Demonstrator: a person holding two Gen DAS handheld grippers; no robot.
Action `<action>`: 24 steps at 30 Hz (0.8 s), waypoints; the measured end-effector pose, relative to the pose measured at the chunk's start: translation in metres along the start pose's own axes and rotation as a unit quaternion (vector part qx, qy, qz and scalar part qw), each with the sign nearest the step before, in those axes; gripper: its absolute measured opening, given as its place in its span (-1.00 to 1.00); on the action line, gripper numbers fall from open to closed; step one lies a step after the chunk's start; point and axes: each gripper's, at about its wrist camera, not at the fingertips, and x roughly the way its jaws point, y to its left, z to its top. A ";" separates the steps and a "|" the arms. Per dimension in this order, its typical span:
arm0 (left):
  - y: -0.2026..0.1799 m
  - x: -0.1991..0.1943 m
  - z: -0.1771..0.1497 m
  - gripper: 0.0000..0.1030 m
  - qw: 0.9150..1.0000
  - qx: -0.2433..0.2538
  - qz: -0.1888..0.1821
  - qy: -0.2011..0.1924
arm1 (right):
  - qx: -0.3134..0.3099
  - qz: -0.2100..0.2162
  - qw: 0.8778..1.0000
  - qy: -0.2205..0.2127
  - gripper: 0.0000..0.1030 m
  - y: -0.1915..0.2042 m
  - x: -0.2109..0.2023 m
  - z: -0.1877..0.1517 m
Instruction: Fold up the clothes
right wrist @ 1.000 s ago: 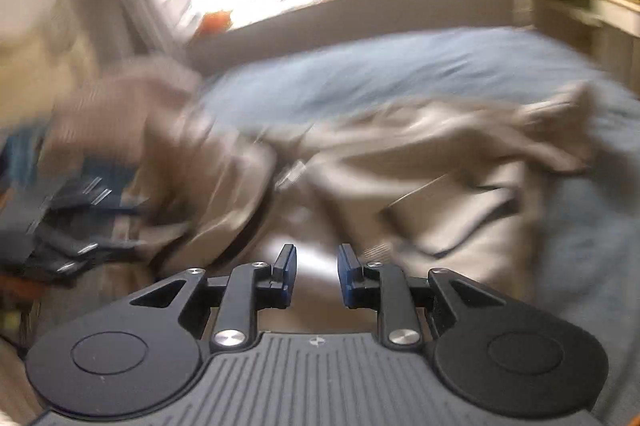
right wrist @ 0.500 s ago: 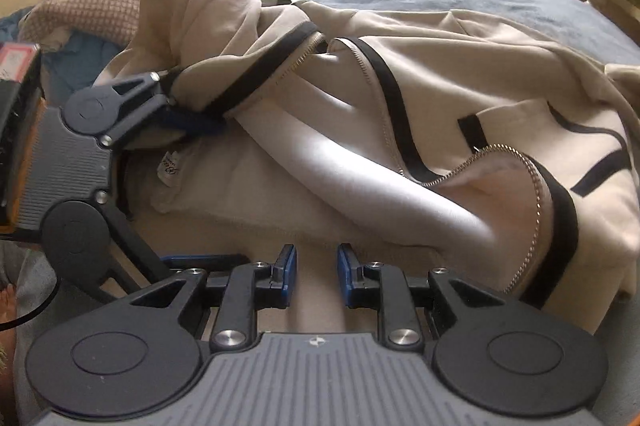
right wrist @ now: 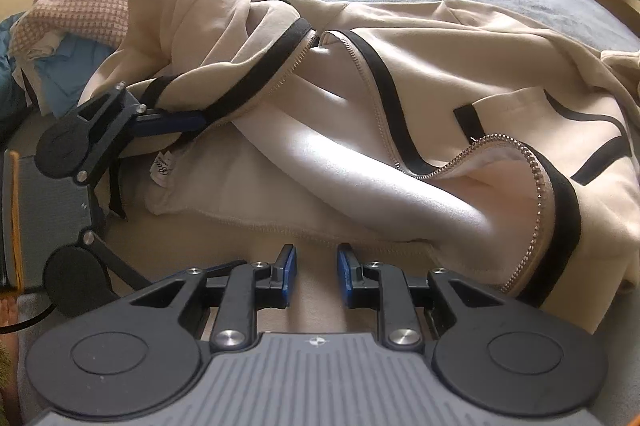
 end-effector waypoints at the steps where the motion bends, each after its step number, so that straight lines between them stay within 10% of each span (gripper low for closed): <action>1: -0.004 -0.001 0.001 1.00 1.000 0.013 0.010 -0.004 | 0.002 0.000 1.000 0.001 -0.53 0.000 0.000 0.001; 7: -0.025 -0.006 0.003 1.00 0.995 0.076 0.059 -0.030 | 0.019 0.001 1.000 0.006 -0.52 -0.001 0.002 0.004; 24: -0.017 -0.002 0.006 1.00 0.996 0.069 0.052 -0.027 | 0.022 -0.005 1.000 0.013 -0.51 0.001 0.004 0.007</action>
